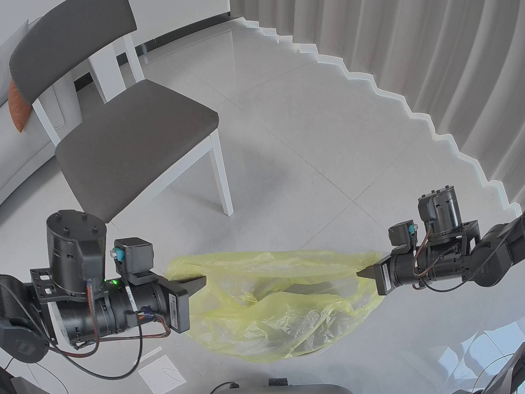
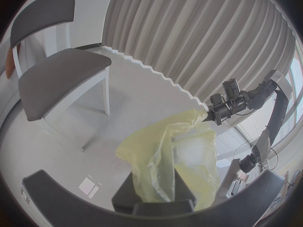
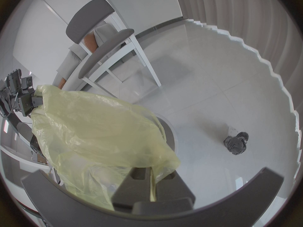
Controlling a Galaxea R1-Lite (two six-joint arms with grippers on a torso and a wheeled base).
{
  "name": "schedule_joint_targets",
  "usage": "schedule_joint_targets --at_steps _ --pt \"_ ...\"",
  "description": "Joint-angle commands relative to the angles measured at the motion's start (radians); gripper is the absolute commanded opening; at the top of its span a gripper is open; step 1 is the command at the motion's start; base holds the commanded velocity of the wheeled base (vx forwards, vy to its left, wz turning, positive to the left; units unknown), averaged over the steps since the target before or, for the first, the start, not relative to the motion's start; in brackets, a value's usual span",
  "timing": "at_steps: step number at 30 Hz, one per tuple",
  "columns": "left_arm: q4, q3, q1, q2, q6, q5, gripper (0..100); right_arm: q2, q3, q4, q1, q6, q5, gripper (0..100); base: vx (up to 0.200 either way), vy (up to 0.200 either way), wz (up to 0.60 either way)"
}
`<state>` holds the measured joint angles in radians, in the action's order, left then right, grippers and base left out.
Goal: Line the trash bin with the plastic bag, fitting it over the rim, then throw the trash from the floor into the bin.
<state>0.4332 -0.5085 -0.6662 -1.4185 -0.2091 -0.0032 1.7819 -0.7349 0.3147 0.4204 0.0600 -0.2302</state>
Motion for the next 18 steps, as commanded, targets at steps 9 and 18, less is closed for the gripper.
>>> schedule_joint_targets --at_steps 9,18 --pt "0.13 -0.005 -0.024 -0.221 -0.055 -0.029 0 0.119 0.1 0.124 -0.104 -0.016 -0.104 0 0.0 0.0 0.0" --pt "0.213 0.01 0.007 -0.355 -0.079 -0.05 0 0.22 0.17 0.313 -0.103 -0.017 -0.112 0 0.0 0.0 0.0"
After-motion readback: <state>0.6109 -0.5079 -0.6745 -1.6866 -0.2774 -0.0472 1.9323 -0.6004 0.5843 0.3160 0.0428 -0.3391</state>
